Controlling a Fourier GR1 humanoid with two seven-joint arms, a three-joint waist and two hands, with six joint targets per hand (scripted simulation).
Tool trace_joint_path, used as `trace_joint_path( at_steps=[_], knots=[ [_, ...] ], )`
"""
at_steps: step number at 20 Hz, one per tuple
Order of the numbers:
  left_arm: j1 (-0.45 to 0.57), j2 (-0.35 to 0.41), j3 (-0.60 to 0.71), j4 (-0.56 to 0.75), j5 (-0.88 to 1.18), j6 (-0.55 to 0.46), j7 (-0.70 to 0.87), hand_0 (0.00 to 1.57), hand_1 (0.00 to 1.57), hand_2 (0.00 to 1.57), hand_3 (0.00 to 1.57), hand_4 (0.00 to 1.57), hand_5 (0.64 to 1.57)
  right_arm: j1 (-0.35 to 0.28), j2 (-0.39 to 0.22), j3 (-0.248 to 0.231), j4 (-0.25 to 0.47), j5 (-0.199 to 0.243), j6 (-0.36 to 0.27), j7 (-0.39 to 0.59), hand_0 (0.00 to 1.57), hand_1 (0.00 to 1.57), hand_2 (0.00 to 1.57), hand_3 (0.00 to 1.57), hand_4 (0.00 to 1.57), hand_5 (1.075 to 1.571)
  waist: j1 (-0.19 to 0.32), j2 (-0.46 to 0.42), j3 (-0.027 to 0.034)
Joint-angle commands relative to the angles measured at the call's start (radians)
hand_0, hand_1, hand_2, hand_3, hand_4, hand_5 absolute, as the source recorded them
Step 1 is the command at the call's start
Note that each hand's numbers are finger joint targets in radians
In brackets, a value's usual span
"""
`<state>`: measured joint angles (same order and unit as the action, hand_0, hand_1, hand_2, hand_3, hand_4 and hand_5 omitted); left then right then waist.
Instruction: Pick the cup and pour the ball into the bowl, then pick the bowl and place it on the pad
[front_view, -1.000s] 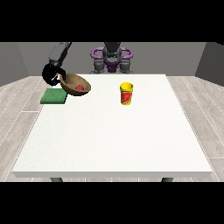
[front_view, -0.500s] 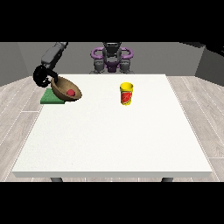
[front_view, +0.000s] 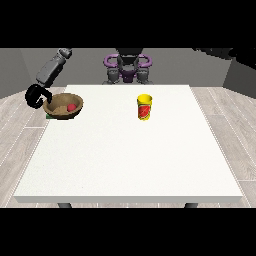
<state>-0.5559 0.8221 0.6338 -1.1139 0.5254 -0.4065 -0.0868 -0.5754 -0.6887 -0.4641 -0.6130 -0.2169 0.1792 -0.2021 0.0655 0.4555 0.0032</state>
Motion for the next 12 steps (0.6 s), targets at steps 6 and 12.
trace_joint_path(
  at_steps=[6, 12],
  knots=[
    [0.048, 0.001, 0.024, -0.114, 0.064, 0.038, 0.078, 0.0, 0.0, 0.0, 0.0, 0.7, 1.557, -0.049, -0.117, -0.008, 0.161, 0.029, 0.095, -0.072, 1.57, 1.57, 1.57, 0.0, 0.98, 1.569, -0.003, 0.008, -0.0013],
    [0.06, 0.007, 0.01, -0.115, 0.096, 0.009, 0.109, 0.0, 0.0, 0.0, 0.0, 0.68, 1.557, -0.036, -0.035, 0.043, 0.194, 0.071, 0.058, -0.079, 1.57, 1.57, 1.57, 0.82, 1.0, 1.565, 0.013, -0.042, -0.0023]
  ],
)
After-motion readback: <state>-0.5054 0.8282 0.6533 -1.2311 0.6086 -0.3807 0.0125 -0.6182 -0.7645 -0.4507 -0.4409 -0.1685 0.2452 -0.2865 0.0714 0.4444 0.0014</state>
